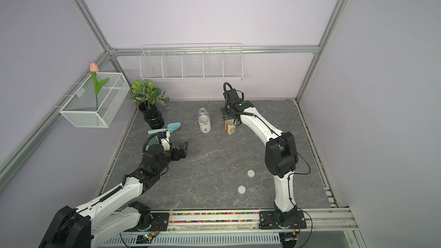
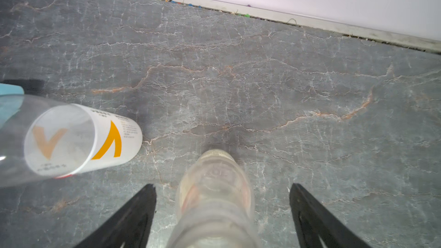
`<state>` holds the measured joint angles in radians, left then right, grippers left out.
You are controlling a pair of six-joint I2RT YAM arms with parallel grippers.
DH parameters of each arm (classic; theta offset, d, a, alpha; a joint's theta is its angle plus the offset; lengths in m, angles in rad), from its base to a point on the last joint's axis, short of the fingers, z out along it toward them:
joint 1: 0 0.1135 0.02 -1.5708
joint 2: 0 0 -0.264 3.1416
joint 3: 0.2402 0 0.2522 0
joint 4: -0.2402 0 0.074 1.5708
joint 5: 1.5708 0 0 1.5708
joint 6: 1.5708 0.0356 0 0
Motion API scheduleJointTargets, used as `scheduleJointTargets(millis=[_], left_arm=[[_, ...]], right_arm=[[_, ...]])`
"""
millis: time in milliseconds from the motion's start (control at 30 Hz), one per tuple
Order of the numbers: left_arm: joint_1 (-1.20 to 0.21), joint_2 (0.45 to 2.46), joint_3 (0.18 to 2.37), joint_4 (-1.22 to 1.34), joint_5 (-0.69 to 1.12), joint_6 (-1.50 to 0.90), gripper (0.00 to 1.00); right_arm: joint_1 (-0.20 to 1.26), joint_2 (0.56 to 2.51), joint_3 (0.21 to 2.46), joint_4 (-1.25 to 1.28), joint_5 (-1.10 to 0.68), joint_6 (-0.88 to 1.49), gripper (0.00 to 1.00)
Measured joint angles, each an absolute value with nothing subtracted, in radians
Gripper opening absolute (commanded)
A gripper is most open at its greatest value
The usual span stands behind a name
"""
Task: Screw on the bottle caps
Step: Move the plastic bottle to the center of the board.
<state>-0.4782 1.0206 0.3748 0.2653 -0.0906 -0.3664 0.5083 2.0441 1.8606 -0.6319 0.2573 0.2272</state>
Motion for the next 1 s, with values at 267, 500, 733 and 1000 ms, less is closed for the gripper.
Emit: scheduleJointTargets(millis=[267, 500, 733, 1000], left_arm=[[-0.478, 1.031, 0.375, 0.264, -0.116, -0.366, 1.00], [-0.478, 1.034, 0.375, 0.264, -0.133, -0.366, 1.00], [-0.478, 1.052, 0.375, 0.261, -0.133, -0.366, 1.00], [-0.478, 1.052, 0.379, 0.254, -0.133, -0.366, 1.00]], right_arm=[[0.516, 2.078, 1.936, -0.674, 0.239, 0.232, 0.51], [0.534, 2.025, 1.885, -0.709, 0.240, 0.228, 0.42], [0.534, 1.999, 1.860, -0.725, 0.245, 0.216, 0.35], [0.550, 1.945, 1.853, -0.778, 0.199, 0.221, 0.36]])
